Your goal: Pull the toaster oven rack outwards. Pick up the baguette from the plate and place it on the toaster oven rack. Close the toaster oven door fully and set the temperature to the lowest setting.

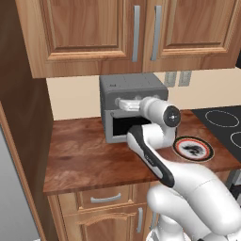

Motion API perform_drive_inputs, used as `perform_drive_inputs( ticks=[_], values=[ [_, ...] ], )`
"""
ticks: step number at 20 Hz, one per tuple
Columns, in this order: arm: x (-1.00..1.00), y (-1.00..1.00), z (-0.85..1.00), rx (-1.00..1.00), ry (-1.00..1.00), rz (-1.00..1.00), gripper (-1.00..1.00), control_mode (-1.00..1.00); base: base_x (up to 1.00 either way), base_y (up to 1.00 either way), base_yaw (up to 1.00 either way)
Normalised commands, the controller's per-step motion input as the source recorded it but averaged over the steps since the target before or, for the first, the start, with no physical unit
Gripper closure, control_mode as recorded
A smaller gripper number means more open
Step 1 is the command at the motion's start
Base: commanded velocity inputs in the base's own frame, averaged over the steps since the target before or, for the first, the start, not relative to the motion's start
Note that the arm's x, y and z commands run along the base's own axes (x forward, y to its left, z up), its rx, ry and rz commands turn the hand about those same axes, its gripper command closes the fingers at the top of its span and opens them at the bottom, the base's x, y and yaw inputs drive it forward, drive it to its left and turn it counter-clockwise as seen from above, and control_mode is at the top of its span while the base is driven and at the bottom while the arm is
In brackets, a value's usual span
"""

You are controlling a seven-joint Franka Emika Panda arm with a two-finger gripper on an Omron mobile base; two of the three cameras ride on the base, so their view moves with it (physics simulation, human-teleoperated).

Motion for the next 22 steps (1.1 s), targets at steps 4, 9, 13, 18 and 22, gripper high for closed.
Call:
perform_drive_inputs(
  ticks=[4,9,13,18,22],
  values=[
    [0.05,0.0,-0.31,-0.05,-0.11,0.0,-1.0,-1.0,0.0,0.0,0.0],
    [0.02,0.0,-0.26,-0.07,-0.07,0.0,-1.0,-1.0,0.0,0.0,0.0],
    [0.04,0.0,-0.01,-0.03,0.01,0.0,-1.0,-1.0,0.0,0.0,0.0],
    [0.0,0.0,0.0,0.0,0.0,0.0,-1.0,-1.0,0.0,0.0,0.0],
    [0.0,0.0,0.0,0.0,0.0,0.0,-1.0,-1.0,0.0,0.0,0.0]
  ],
)
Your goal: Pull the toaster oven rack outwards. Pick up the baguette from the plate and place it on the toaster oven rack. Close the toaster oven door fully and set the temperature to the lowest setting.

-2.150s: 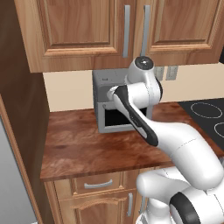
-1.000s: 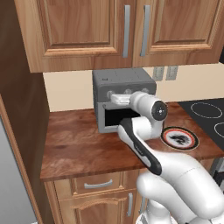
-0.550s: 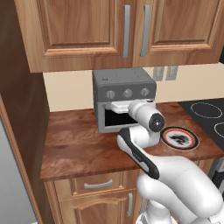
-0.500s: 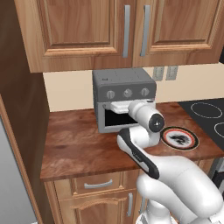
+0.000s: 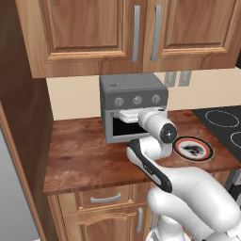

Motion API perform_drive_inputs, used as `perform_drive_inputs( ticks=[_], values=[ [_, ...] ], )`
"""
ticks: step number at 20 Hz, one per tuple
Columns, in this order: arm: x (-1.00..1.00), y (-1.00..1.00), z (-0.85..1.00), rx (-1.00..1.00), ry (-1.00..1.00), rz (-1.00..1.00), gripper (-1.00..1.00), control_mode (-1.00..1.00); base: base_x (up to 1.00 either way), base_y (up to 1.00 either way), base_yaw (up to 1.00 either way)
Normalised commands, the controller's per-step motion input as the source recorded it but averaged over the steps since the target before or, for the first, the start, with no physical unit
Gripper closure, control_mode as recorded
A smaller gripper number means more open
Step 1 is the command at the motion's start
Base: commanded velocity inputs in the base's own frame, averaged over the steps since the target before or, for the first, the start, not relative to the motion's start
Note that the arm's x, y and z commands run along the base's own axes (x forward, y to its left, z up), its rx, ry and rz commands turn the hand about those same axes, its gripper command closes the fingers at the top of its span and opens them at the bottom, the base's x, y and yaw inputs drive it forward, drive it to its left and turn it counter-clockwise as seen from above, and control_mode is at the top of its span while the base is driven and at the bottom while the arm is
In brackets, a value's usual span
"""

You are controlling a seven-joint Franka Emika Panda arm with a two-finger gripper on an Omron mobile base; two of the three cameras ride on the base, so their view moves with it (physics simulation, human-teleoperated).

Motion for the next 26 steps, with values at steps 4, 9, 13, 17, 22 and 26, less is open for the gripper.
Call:
perform_drive_inputs(
  ticks=[4,9,13,17,22,26],
  values=[
    [0.0,0.0,0.0,0.0,0.0,0.0,-1.0,-1.0,0.0,0.0,0.0],
    [0.09,0.09,0.0,0.0,0.0,0.0,-1.0,-1.0,0.0,0.0,0.0],
    [0.13,0.12,0.0,0.0,0.0,0.0,-1.0,-1.0,0.0,0.0,0.0],
    [0.07,0.03,0.0,0.0,0.0,0.0,-1.0,-1.0,0.0,0.0,0.0],
    [0.0,0.0,0.0,0.0,0.0,0.0,-1.0,-1.0,0.0,0.0,0.0],
    [0.0,0.0,0.0,0.0,0.0,0.0,-1.0,-1.0,0.0,0.0,0.0]
  ],
)
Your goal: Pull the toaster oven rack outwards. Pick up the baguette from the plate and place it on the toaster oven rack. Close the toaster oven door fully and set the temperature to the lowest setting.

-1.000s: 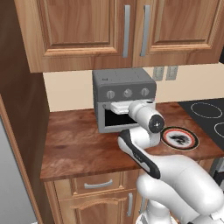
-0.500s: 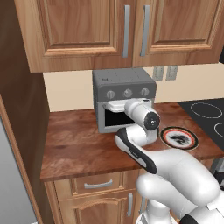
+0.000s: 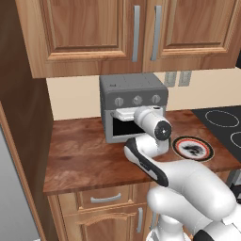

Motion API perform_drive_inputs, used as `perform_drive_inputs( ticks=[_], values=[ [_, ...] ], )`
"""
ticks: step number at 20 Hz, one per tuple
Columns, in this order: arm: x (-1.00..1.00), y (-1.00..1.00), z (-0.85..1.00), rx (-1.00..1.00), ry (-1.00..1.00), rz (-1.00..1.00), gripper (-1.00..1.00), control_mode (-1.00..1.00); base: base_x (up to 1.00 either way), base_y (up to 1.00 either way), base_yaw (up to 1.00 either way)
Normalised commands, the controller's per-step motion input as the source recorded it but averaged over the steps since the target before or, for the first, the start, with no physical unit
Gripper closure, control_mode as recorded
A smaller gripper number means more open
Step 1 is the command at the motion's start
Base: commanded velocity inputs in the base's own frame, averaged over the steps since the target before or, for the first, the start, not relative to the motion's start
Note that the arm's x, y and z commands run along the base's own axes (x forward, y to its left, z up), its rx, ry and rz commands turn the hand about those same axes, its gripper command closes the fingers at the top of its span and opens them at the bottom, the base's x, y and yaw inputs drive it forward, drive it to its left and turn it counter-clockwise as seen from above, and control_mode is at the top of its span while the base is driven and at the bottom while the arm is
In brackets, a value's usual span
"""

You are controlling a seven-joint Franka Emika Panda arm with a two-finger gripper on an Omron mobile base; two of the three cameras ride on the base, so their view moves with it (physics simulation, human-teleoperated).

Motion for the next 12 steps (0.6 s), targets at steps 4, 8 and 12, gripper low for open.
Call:
perform_drive_inputs(
  ticks=[4,8,12],
  values=[
    [0.0,0.0,0.0,0.0,0.0,0.0,-1.0,-1.0,0.0,0.0,0.0],
    [0.0,0.0,0.0,0.0,0.0,0.0,-1.0,-1.0,0.0,0.0,0.0],
    [0.0,0.0,-0.03,0.0,0.0,0.0,-1.0,-1.0,0.0,0.0,0.0]
  ],
)
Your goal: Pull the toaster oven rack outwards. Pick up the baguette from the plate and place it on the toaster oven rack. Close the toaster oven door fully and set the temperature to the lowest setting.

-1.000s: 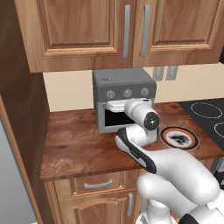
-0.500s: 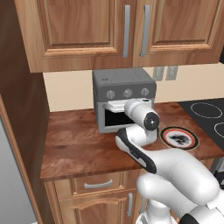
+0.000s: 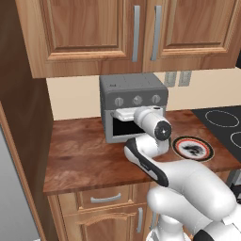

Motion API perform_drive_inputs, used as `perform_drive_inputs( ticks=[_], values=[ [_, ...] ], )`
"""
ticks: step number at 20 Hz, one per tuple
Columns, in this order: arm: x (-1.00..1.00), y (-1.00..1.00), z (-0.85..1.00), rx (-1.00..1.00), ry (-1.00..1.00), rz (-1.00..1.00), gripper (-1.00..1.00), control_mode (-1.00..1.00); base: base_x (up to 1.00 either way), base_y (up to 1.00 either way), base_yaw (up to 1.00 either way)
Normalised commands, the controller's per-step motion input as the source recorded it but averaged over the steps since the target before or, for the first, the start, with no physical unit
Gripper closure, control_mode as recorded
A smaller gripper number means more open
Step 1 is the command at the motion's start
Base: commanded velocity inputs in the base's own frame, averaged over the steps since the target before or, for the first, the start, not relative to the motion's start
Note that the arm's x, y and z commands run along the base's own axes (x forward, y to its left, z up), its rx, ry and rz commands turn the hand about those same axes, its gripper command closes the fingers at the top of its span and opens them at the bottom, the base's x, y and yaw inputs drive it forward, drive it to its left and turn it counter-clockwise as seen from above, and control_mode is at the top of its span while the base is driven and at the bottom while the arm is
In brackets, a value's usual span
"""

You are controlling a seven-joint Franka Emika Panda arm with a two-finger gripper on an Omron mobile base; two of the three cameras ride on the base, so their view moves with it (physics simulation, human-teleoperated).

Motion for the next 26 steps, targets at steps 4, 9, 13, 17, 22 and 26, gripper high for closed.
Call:
perform_drive_inputs(
  ticks=[4,9,13,17,22,26],
  values=[
    [0.0,0.02,0.0,0.0,0.0,0.0,-1.0,-1.0,0.0,0.0,0.0],
    [0.01,0.14,0.0,0.0,0.01,-0.03,-1.0,-1.0,0.0,0.0,0.0],
    [0.03,0.11,0.0,0.0,0.0,-0.02,-1.0,-1.0,0.0,0.0,0.0],
    [0.04,0.01,0.0,0.0,0.0,0.0,-1.0,-1.0,0.0,0.0,0.0],
    [0.01,-0.01,-0.01,-0.02,0.0,-0.01,-1.0,-1.0,0.0,0.0,0.0],
    [0.0,-0.09,-0.04,-0.03,0.0,-0.01,-1.0,-1.0,0.0,0.0,0.0]
  ],
)
